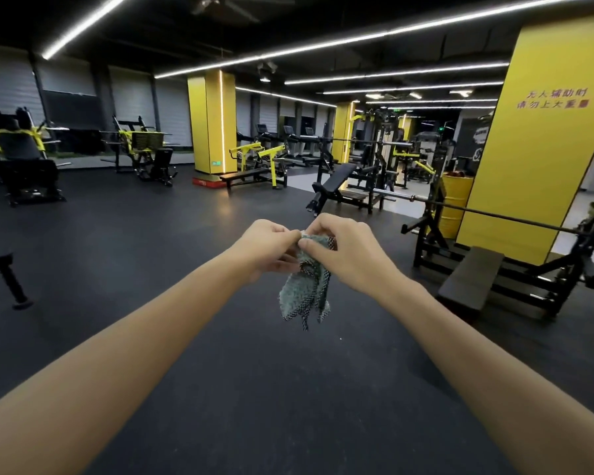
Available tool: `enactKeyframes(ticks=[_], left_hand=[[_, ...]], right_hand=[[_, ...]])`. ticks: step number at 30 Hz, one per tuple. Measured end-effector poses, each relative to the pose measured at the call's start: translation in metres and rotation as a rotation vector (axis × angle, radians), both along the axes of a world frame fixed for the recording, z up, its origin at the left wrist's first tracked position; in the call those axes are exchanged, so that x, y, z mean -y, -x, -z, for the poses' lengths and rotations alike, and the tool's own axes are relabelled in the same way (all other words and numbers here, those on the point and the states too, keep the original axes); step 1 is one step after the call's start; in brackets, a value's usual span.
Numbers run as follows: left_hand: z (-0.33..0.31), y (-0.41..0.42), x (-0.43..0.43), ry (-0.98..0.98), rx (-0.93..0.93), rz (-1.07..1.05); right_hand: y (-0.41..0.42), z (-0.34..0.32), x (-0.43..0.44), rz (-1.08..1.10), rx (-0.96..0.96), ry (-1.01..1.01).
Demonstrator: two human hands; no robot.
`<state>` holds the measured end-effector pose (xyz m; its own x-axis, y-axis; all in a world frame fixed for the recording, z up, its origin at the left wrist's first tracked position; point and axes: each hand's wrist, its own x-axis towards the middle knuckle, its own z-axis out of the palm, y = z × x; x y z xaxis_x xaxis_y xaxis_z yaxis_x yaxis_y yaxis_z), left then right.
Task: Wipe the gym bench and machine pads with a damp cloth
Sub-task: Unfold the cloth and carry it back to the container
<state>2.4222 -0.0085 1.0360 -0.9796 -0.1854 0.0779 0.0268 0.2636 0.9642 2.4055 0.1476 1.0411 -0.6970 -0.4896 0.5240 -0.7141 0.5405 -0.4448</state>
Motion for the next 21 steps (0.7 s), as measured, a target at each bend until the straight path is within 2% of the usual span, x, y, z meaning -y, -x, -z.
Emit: enactKeyframes(ticks=[7, 10, 13, 16, 18, 21], left_hand=[[-0.025, 0.137, 0.069, -0.047, 0.05, 0.02], [-0.026, 0.189, 0.085, -0.088, 0.113, 0.105], [-0.013, 0.243, 0.099, 0.037, 0.137, 0.083], [0.001, 0.303, 0.11, 0.064, 0.115, 0.073], [0.008, 0.343, 0.114, 0.079, 0.109, 0.137], [0.016, 0.403, 0.116, 0.073, 0.097, 0.34]], right_hand=[[0.109, -0.017, 0.063, 0.112, -0.082, -0.207], [0.17, -0.012, 0.08, 0.113, -0.052, -0.114], [0.23, -0.007, 0.084, 0.119, -0.006, -0.085], [0.289, -0.002, 0.083, 0.143, 0.004, -0.077], [0.329, 0.002, 0.08, 0.144, 0.003, -0.081], [0.391, 0.004, 0.075, 0.119, -0.011, -0.104]])
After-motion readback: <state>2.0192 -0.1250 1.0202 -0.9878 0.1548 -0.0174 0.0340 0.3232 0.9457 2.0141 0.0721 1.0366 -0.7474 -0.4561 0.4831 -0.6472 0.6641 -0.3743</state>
